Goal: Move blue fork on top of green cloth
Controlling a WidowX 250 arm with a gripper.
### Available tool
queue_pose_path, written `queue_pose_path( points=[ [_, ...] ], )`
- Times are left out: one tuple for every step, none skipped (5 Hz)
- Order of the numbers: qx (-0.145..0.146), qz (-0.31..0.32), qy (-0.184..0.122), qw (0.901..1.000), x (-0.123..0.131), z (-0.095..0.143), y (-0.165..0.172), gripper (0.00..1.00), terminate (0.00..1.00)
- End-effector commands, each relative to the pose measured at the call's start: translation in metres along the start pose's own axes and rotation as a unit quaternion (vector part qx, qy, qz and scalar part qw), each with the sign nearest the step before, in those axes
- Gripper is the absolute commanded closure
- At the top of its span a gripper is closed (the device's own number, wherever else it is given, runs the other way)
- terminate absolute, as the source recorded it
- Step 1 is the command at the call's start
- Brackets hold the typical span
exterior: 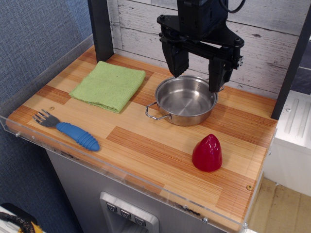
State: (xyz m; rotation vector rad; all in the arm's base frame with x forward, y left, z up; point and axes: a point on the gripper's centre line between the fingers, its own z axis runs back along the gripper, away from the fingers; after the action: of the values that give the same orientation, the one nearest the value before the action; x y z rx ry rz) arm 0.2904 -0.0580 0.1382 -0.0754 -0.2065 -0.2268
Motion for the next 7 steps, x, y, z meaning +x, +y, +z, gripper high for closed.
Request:
queue_pose_path(
  points=[
    [0.000,0.000,0.000,1.0000,0.000,0.000,0.000,0.00,0.00],
    [0.031,0.121,-0.003,0.9922,-0.002,0.001,0.022,0.00,0.00],
    [0.059,0.240,-0.011,0.9689,-0.009,0.002,0.044,0.00,0.00],
    [0.091,0.355,0.005,0.9303,-0.020,0.004,0.072,0.00,0.00],
    [0.121,0.465,-0.004,0.8772,-0.033,0.001,0.098,0.00,0.00],
    [0.142,0.568,-0.016,0.8106,-0.048,-0.004,0.118,0.00,0.00],
    [0.133,0.665,-0.027,0.7348,-0.061,-0.013,0.130,0.00,0.00]
  ],
)
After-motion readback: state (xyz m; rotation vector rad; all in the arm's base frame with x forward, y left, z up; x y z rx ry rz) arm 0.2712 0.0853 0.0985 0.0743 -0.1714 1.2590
